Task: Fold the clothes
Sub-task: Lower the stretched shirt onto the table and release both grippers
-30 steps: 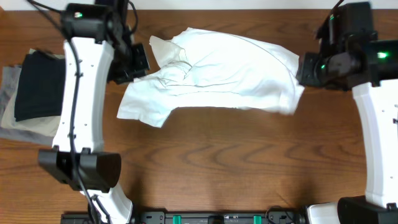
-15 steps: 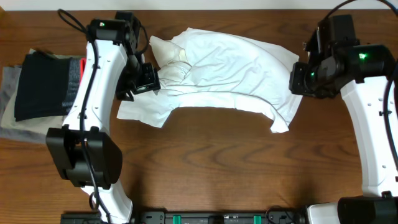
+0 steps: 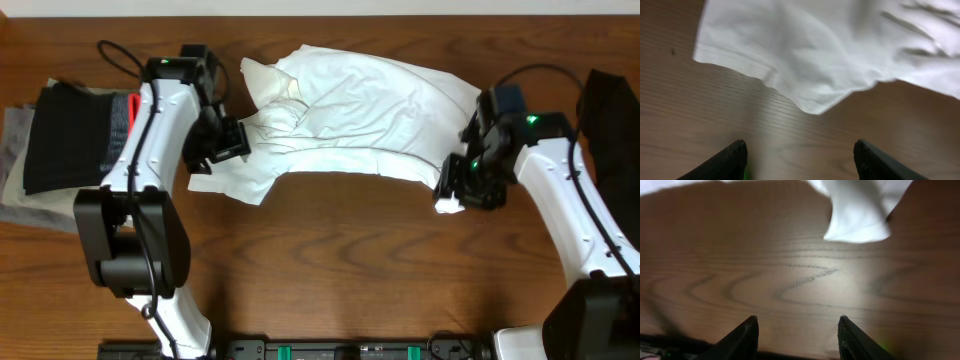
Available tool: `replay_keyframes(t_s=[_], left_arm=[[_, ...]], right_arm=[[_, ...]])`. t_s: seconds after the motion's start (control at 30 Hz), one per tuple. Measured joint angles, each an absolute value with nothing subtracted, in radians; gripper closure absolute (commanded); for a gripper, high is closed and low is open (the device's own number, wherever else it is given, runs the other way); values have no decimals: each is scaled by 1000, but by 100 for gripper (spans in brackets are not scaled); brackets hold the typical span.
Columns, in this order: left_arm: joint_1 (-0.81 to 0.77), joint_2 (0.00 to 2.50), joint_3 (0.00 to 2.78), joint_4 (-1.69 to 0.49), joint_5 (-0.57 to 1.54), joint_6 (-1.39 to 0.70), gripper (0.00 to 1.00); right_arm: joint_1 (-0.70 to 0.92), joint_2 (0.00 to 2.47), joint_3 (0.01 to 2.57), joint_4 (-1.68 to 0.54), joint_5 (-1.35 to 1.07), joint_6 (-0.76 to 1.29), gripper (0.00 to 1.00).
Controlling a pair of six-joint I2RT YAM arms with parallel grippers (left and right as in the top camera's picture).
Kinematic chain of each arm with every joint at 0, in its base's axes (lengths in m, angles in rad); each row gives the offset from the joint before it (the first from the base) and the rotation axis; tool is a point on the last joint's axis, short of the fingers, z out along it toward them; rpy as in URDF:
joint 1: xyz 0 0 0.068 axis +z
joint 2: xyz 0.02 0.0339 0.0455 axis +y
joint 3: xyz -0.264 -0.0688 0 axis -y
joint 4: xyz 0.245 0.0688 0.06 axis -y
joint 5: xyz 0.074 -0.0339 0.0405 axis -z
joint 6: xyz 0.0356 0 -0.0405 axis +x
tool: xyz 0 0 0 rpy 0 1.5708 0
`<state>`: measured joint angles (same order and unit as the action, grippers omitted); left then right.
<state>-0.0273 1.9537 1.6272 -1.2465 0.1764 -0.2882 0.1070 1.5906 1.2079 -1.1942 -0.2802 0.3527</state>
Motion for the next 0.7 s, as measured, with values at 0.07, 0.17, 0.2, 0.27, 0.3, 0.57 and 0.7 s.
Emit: replay_keyframes(t_s=[0.07, 0.17, 0.2, 0.27, 0.3, 0.57, 0.7], left_arm=[[-7, 1974, 1627, -1243, 176, -289, 30], [9, 2013, 1627, -1230, 177, -288, 30], [9, 2025, 1627, -1226, 176, -289, 30], [9, 2047, 1626, -1214, 177, -289, 30], [9, 2056, 1626, -1204, 176, -289, 30], [9, 2089, 1626, -1143, 177, -289, 30], [9, 2089, 1626, -1133, 177, -290, 35]], right_arm=[[107, 1591, 1134, -1147, -300, 376, 48], [107, 1591, 1073, -1087, -312, 403, 41], [107, 1591, 1052, -1058, -316, 418, 36], [107, 1592, 1024, -1016, -318, 439, 30], [107, 1592, 1017, -1000, -314, 448, 28], [107, 1592, 967, -860, -208, 514, 39], [107, 1592, 926, -779, -186, 530, 45]])
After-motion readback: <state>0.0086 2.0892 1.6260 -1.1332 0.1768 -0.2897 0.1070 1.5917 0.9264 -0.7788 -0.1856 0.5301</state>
